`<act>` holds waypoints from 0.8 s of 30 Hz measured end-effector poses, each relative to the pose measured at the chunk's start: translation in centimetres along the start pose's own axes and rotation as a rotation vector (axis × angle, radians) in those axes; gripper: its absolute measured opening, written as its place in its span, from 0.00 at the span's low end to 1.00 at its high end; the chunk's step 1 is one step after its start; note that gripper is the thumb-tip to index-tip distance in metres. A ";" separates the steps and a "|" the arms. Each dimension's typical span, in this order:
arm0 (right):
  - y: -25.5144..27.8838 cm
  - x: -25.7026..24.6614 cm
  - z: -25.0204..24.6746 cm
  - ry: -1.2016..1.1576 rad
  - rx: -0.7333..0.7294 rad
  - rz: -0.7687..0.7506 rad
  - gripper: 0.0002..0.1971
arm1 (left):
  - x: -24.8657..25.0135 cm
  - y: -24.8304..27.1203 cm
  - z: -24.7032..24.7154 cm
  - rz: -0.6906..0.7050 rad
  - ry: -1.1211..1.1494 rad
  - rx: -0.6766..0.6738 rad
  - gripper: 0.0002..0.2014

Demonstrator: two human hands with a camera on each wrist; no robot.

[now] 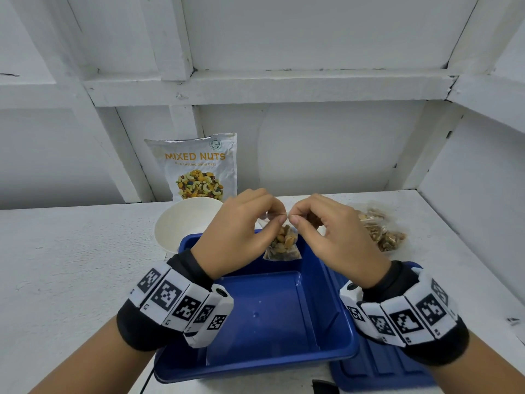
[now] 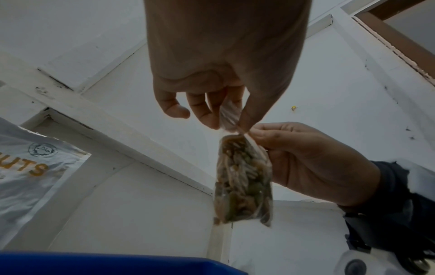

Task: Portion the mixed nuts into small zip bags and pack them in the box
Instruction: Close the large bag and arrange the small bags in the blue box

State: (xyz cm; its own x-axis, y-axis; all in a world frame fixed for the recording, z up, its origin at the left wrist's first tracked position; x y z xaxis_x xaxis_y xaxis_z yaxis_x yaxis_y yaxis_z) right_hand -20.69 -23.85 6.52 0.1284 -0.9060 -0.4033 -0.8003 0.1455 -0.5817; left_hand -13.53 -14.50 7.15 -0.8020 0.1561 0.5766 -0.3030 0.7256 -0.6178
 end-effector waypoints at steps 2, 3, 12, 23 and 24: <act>0.1 0.1 0.1 -0.015 -0.012 0.009 0.05 | 0.0 0.1 0.1 0.011 -0.027 0.004 0.08; 0.1 0.2 0.0 -0.031 -0.019 0.026 0.04 | 0.0 0.1 0.0 0.014 -0.032 0.008 0.09; 0.4 0.5 -0.9 -0.022 0.009 0.028 0.04 | 0.0 -0.1 0.2 -0.031 0.038 -0.073 0.11; 2.1 3.5 -0.1 -0.010 -0.164 0.157 0.06 | -0.7 -1.6 3.6 -0.018 -0.080 -0.303 0.12; 2.4 4.6 -0.1 -0.002 -0.212 0.197 0.06 | -1.5 -1.8 4.4 -0.078 -0.087 -0.365 0.11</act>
State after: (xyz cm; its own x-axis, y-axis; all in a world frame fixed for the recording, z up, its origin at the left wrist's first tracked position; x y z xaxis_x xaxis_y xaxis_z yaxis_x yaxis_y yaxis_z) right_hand -22.14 -27.69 3.37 -0.0409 -0.8677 -0.4954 -0.9144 0.2324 -0.3315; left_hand -14.06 -19.01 5.02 -0.8290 0.0451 0.5574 -0.1740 0.9265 -0.3336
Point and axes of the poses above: each hand's wrist, its own y-axis away from the middle knuckle, its own z-axis out of the palm, x = y × z, the point moved 8 cm from there along -y, towards the middle knuckle, and after that the axes turned 13 degrees about y, right-handed, at the moved point
